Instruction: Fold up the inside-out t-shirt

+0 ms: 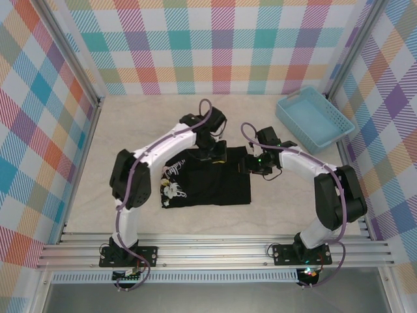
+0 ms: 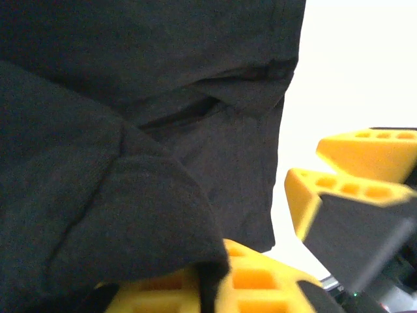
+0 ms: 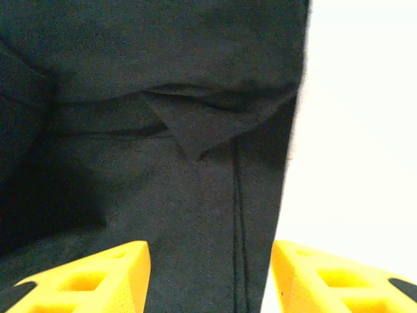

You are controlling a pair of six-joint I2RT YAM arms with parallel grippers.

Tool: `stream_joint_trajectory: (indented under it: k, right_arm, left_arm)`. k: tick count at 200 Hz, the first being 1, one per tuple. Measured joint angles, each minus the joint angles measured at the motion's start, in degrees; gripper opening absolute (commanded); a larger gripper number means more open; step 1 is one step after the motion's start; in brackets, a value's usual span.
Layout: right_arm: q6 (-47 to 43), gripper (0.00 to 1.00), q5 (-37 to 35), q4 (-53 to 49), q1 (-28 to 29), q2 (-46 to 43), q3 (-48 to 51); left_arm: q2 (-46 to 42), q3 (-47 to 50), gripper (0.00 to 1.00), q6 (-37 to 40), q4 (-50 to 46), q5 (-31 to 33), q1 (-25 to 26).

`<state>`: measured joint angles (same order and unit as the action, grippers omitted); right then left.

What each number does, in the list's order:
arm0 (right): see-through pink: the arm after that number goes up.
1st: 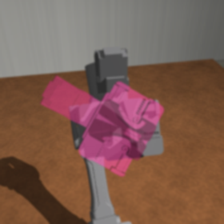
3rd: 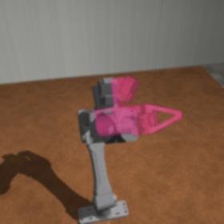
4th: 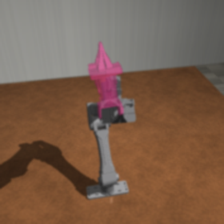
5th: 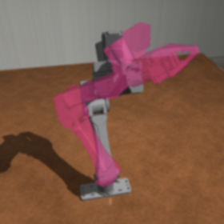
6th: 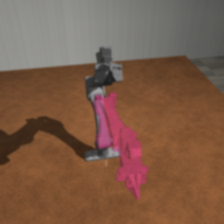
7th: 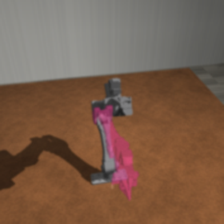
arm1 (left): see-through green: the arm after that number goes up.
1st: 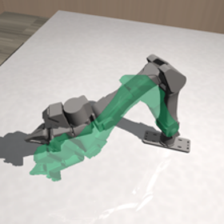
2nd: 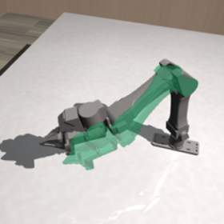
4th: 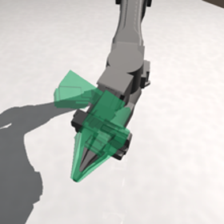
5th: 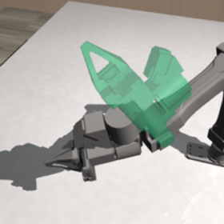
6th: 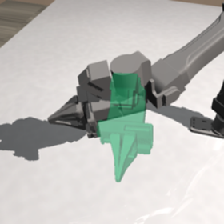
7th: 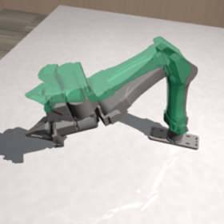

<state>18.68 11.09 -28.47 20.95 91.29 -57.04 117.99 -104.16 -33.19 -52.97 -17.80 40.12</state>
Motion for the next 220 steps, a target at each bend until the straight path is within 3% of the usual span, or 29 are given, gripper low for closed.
stream_joint_trajectory:
  k: [45, 97, 128, 171, 220]
  right_arm:
    - [0.9, 0.55, -3.2, -0.6, -3.4, -7.2, 3.8]
    - [1.5, 0.59, -2.4, 0.7, -2.8, -15.0, 7.8]
    - [2.3, 0.72, 1.9, 4.2, 1.9, -16.5, 9.3]
    - [-3.4, 0.76, 0.8, 6.6, 8.0, -11.1, 4.8]
    - [-16.4, 0.77, -6.1, 6.5, 14.2, -2.3, -4.1]
  left_arm:
    - [6.9, -3.3, 0.55, 1.0, 1.6, -2.7, 3.0]
    - [2.6, -4.4, 0.83, 7.9, 1.2, -2.8, 0.9]
    - [-7.5, 3.3, 0.83, 11.4, 3.2, -3.4, -3.1]
    - [-23.9, 21.7, 0.81, 11.6, 7.9, -2.0, -12.7]
    - [-26.8, 32.8, 0.80, 11.2, 8.3, 4.5, -15.7]
